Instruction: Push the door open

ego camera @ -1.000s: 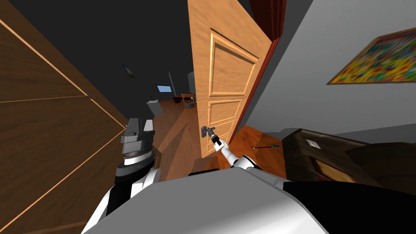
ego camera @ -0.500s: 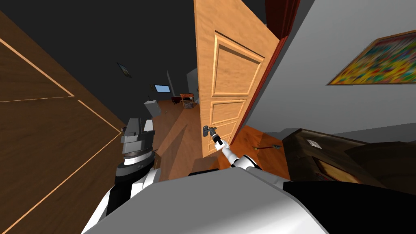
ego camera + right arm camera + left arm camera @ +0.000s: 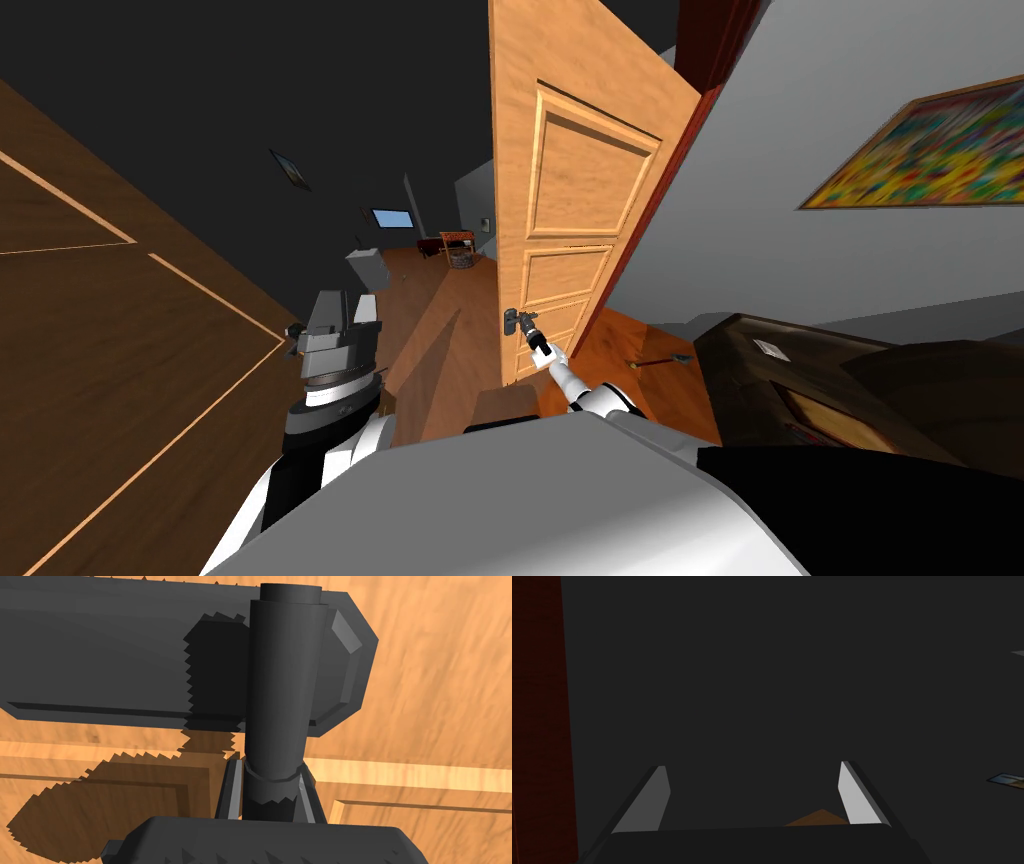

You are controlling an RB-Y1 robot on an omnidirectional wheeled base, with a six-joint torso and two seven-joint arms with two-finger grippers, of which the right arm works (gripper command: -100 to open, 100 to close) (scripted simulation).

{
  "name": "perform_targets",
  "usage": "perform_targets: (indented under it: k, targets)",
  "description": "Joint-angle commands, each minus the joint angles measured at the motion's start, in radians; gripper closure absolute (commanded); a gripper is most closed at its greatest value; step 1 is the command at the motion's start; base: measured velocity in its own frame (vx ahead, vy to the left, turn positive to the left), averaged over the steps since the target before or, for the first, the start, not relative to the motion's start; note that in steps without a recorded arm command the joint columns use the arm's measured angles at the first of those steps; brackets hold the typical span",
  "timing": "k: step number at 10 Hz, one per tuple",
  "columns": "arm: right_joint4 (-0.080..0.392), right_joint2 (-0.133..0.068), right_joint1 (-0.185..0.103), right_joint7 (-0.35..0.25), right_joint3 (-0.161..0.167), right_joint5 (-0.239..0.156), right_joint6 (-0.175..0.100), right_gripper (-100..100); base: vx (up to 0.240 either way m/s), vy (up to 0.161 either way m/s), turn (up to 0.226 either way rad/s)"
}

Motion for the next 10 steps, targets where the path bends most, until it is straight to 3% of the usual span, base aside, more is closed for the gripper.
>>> perform_targets:
  k: [1, 10]
  targets:
    - [-0.004, -0.01, 0.0, 0.017, -0.035, -0.007, -0.002, 100, 0.138, 0.137, -0.071]
    - [0.012, -0.016, 0.0, 0.055, -0.109, -0.025, 0.002, 100, 0.109, 0.131, -0.051]
